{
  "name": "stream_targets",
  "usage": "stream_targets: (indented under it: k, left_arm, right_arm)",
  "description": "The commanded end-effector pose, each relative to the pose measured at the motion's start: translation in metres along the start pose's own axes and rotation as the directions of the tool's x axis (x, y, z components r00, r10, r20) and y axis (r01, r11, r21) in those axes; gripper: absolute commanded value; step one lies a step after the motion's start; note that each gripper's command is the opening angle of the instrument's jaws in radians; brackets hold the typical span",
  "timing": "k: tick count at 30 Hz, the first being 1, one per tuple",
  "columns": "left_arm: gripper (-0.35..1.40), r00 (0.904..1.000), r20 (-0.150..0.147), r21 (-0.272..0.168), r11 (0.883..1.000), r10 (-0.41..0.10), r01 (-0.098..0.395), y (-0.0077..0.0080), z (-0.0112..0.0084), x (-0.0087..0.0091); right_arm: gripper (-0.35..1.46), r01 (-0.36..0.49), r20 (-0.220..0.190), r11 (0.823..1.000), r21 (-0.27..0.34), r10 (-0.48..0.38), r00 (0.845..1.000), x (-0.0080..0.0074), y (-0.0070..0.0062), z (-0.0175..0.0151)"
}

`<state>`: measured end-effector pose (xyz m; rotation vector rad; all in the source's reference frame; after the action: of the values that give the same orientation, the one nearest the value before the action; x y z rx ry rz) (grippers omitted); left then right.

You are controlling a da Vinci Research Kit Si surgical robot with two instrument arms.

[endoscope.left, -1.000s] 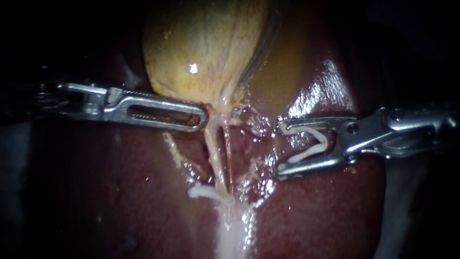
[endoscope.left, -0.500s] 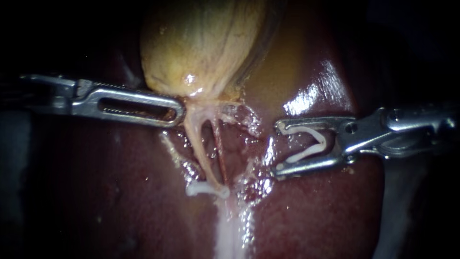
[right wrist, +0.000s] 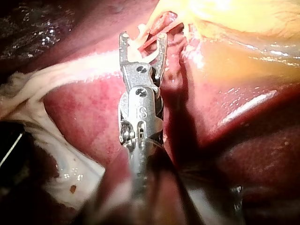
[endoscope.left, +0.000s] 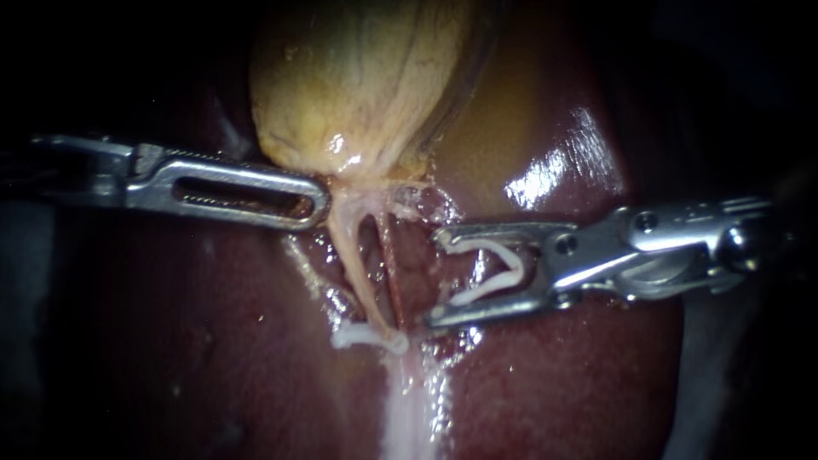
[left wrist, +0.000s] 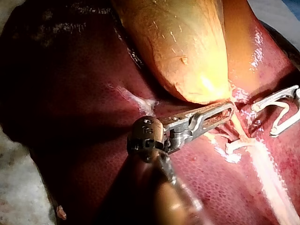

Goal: Clipping second clip left tube

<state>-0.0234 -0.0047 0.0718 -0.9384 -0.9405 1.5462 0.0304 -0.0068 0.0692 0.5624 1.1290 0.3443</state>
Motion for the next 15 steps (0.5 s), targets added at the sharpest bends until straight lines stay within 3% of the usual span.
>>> stream_targets:
  k: [1, 15]
  left_arm:
    - [-0.35, 1.0000, -0.001, 0.001, 1.000, 0.000, 0.000, 0.0000, 0.0000, 0.0000]
    - [-0.35, 1.0000, -0.002, 0.001, 1.000, 0.000, 0.000, 0.0004, 0.0002, -0.0001]
  right_arm:
    - [0.49, -0.004, 0.001, 1.000, 0.002, 0.004, 1.000, -0.0001, -0.0001, 0.0005]
    - [0.49, -0.025, 0.004, 0.999, 0.026, 0.025, 1.000, -0.0028, -0.0003, 0.0058]
